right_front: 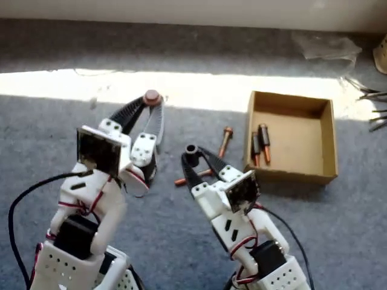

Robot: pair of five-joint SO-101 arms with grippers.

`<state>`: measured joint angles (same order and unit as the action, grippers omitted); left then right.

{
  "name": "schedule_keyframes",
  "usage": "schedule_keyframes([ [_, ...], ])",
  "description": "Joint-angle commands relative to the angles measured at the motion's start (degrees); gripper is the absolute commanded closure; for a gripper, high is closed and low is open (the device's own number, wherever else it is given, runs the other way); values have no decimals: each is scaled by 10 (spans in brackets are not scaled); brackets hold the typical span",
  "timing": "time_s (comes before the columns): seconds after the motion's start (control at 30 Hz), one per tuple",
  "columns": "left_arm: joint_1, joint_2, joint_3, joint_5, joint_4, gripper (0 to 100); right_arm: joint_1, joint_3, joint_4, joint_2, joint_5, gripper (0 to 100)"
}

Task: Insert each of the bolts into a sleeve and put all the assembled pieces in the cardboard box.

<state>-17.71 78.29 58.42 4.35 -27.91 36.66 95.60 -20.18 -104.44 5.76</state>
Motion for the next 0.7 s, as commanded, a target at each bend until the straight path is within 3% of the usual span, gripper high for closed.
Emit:
schedule_keyframes([
  [0.0, -16, 87, 17, 96, 19, 992, 2, 78, -4, -6, -14, 994],
  [0.13, -21, 118, 41, 115, 19, 992, 2, 78, -3, -6, -69, 994],
  [0.4, -92, 122, 84, 112, 61, 992, 6, 78, -2, -6, -70, 994],
  [0.67, -94, 125, 97, 113, 72, 992, 6, 78, -2, -6, -69, 994],
])
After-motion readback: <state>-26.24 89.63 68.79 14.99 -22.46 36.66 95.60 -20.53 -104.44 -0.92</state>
